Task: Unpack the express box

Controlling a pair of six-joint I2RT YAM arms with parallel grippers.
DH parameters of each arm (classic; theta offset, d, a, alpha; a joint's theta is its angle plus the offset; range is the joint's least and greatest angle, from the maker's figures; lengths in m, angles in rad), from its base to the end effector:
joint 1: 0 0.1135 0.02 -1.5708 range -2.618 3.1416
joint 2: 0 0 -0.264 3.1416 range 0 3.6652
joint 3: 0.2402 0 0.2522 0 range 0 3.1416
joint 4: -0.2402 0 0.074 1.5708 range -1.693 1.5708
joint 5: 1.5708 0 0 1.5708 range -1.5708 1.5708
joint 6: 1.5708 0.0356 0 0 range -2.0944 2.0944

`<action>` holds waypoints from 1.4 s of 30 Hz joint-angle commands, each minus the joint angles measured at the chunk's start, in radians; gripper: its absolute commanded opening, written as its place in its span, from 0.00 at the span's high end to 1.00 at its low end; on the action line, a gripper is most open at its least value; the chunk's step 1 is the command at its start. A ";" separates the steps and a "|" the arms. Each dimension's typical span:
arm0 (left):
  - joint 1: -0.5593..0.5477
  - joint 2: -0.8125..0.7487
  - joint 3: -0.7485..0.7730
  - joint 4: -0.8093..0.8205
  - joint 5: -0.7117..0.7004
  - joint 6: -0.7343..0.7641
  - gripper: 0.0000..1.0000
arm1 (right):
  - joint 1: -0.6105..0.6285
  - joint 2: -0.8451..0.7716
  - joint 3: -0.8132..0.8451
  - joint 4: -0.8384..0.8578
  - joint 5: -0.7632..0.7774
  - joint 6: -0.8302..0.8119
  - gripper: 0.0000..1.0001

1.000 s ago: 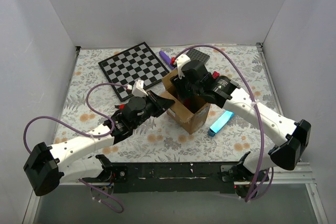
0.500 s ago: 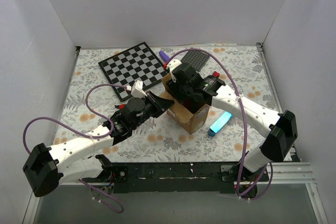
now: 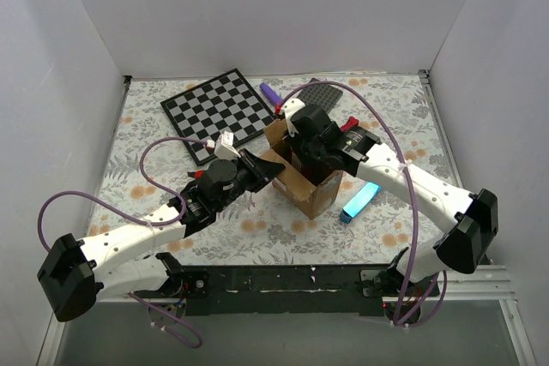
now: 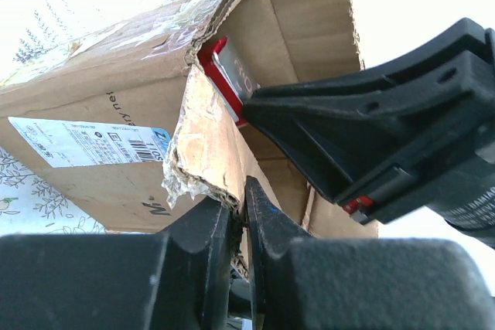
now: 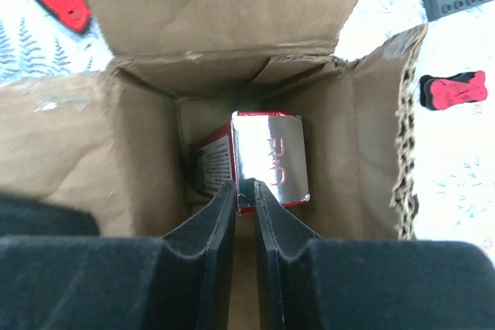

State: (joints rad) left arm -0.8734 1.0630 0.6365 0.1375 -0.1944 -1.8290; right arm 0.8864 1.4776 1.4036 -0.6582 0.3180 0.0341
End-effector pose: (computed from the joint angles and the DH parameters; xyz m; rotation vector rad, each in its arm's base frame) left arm 0.1619 -0.1825 0.2664 -1.1660 1.9001 -1.5715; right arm 0.2137 0.2443 0.3460 -0.7857 2.1208 0.1225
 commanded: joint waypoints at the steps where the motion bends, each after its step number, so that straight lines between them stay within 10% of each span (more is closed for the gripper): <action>1: 0.008 0.057 -0.069 -0.300 -0.031 0.071 0.92 | 0.014 -0.066 0.001 -0.040 -0.095 0.033 0.77; 12: 0.008 0.077 -0.061 -0.296 -0.022 0.070 0.92 | 0.014 -0.060 0.032 -0.044 0.064 0.044 0.41; 27: 0.008 0.069 -0.078 -0.283 -0.017 0.065 0.92 | 0.005 0.055 0.097 -0.242 0.055 0.079 0.33; 35: 0.008 0.071 -0.077 -0.274 -0.011 0.063 0.92 | -0.006 0.059 0.074 -0.222 -0.043 0.086 0.47; 42: 0.008 0.075 -0.075 -0.276 -0.011 0.063 0.92 | -0.010 0.024 0.086 -0.196 -0.070 0.084 0.83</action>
State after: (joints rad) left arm -0.8734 1.0721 0.6315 0.1593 -0.1913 -1.8320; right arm 0.8688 1.5227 1.4757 -0.8536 0.3367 0.0933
